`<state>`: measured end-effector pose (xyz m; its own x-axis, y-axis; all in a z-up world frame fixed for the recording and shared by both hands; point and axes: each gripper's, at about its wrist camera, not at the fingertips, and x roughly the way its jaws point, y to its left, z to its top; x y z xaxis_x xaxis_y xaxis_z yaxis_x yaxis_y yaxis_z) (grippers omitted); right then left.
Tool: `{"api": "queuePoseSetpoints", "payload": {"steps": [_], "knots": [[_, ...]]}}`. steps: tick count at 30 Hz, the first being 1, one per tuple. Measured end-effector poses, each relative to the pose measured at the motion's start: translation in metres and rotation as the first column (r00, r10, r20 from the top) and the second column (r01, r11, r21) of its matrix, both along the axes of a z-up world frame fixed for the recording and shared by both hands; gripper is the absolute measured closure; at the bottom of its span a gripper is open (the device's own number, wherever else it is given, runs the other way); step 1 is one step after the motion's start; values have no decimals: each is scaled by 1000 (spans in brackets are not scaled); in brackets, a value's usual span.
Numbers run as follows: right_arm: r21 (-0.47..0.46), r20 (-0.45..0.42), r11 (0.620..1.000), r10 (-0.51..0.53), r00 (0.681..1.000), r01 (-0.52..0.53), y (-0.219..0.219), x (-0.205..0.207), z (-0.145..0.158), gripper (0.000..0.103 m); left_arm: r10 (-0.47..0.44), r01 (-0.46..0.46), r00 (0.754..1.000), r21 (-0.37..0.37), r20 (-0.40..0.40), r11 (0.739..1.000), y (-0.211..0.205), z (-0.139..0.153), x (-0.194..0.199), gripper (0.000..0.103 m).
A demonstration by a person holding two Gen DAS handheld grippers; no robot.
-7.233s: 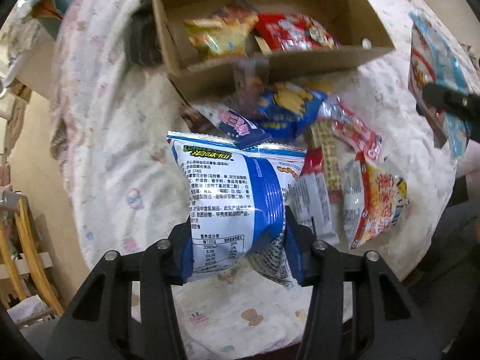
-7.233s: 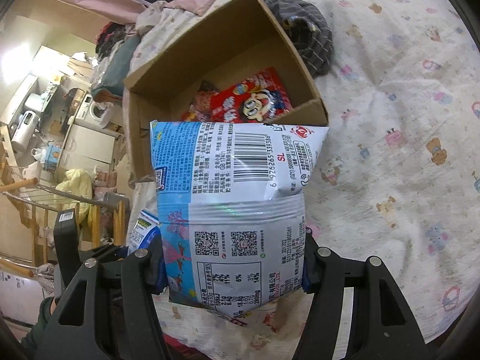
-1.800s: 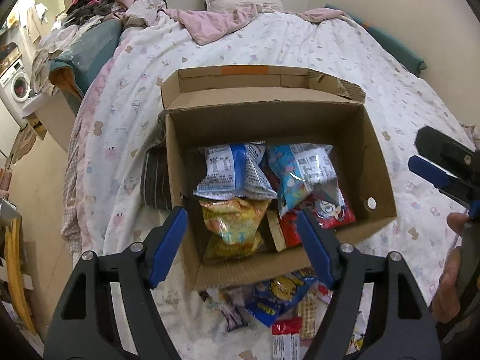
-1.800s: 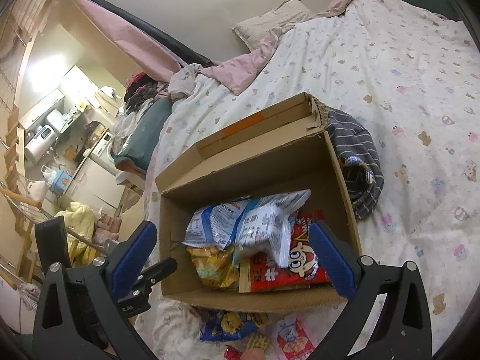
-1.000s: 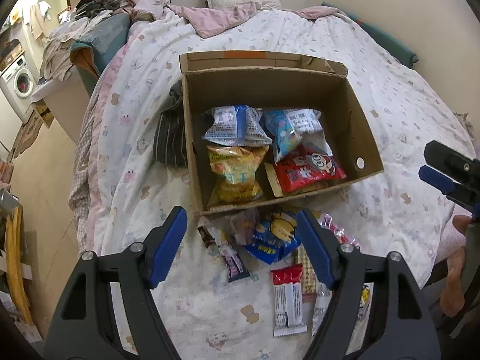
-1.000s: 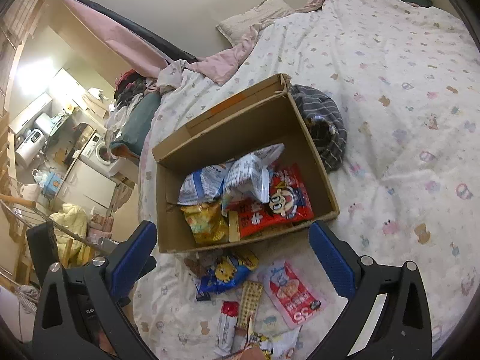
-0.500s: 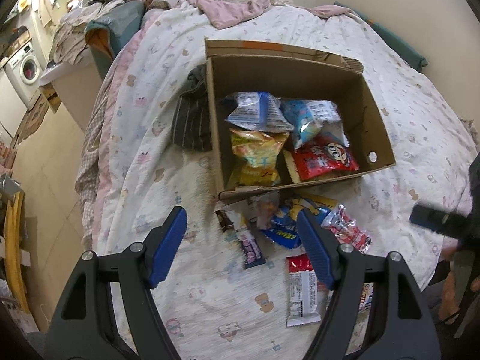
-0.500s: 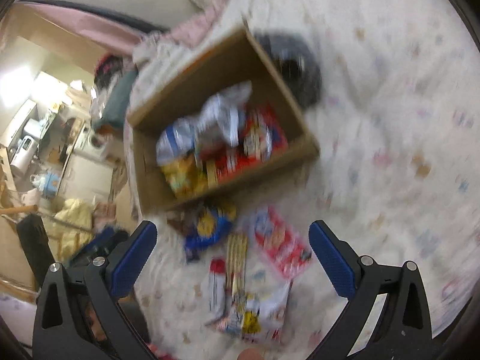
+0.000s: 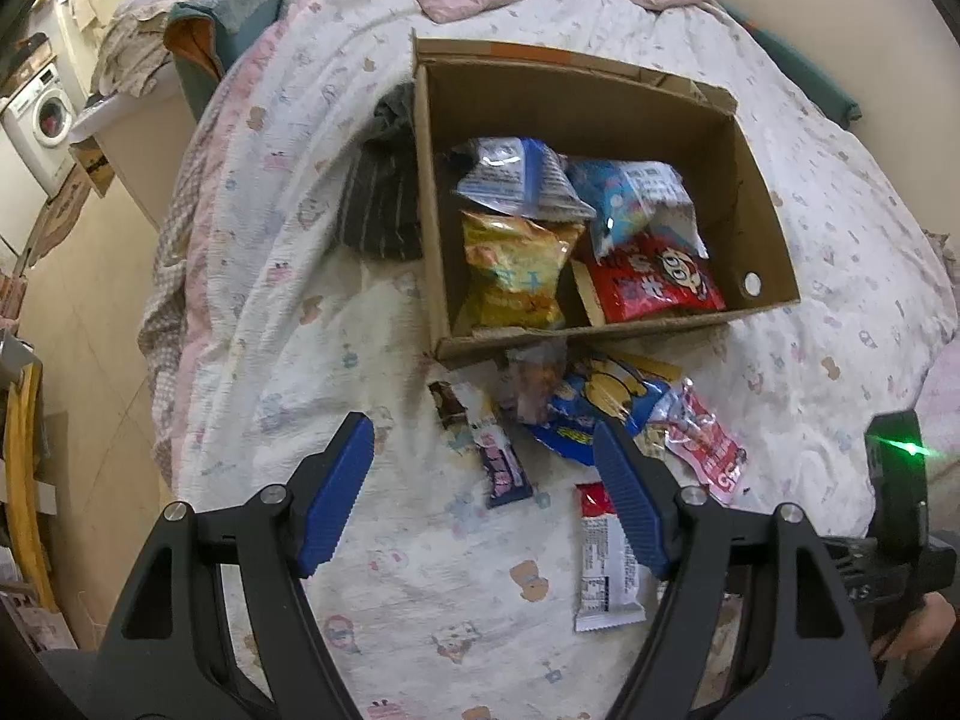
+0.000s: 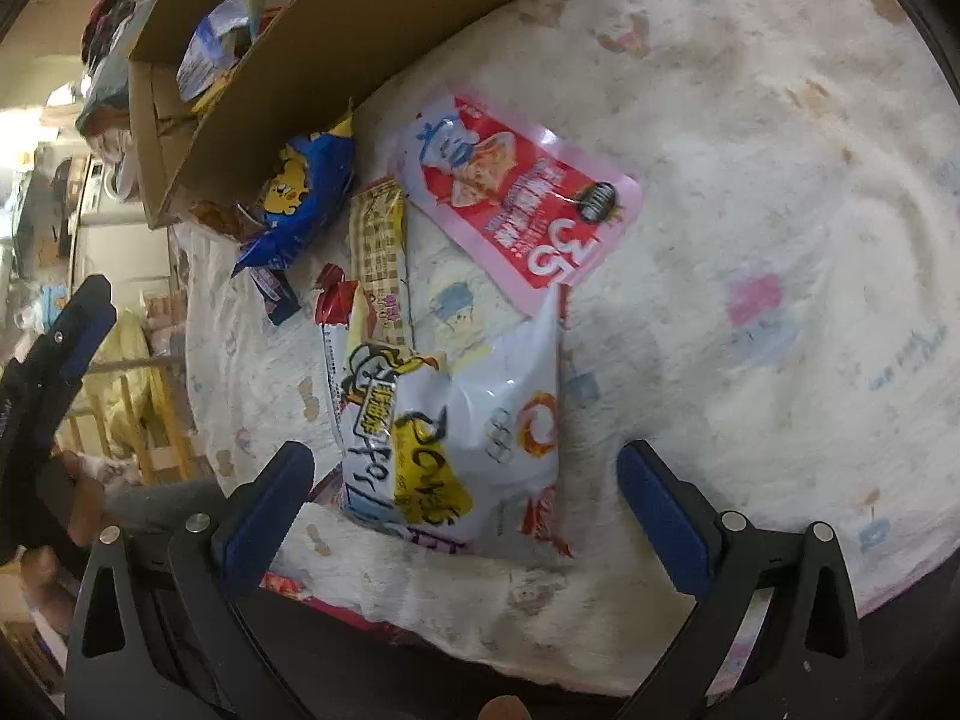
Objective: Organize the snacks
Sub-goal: 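Grasp a white snack bag with the right gripper while the left gripper grasps a red-topped bar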
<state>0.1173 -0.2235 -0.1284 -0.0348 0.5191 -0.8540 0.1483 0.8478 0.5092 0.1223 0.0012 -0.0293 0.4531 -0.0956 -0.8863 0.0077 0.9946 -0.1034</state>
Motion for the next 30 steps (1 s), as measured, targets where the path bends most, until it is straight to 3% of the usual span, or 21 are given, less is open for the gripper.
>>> {"api": "queuePoseSetpoints", "payload": {"steps": [8, 11, 14, 17, 20, 23, 27, 30], "knots": [[-38, -21, 999, 19, 1000, -20, 9, 11, -11, 1, -5, 5, 1000, 12, -3, 1000, -5, -2, -1, 30], [-82, -3, 995, 57, 998, -58, 12, 10, -9, 25, -4, 4, 1000, 13, -16, 1000, -5, -5, -1, 30], [-35, 2, 998, 54, 999, -54, 13, 9, -6, 42, 3, -3, 999, -3, -43, 1000, -5, -9, -1, 30], [-15, 25, 998, 62, 998, -62, 13, 9, -2, 46, 8, -11, 997, -39, -80, 999, -6, -15, -3, 30], [-5, 82, 998, 62, 995, -62, 11, 10, 12, 49, 16, -16, 994, -6, -104, 1000, -12, -23, -7, 30], [2, 184, 1000, 12, 983, -13, 1, 13, 34, 49, 26, -29, 988, -23, -152, 999, -18, -35, -10, 30], [6, 339, 996, -89, 937, 93, -16, 17, 65, 49, 28, -50, 967, -78, -252, 996, -30, -61, -17, 30], [38, 344, 991, -131, 930, 125, -22, 20, 68, 49, 30, -80, 948, -147, -316, 986, -35, -80, -22, 30]]}}
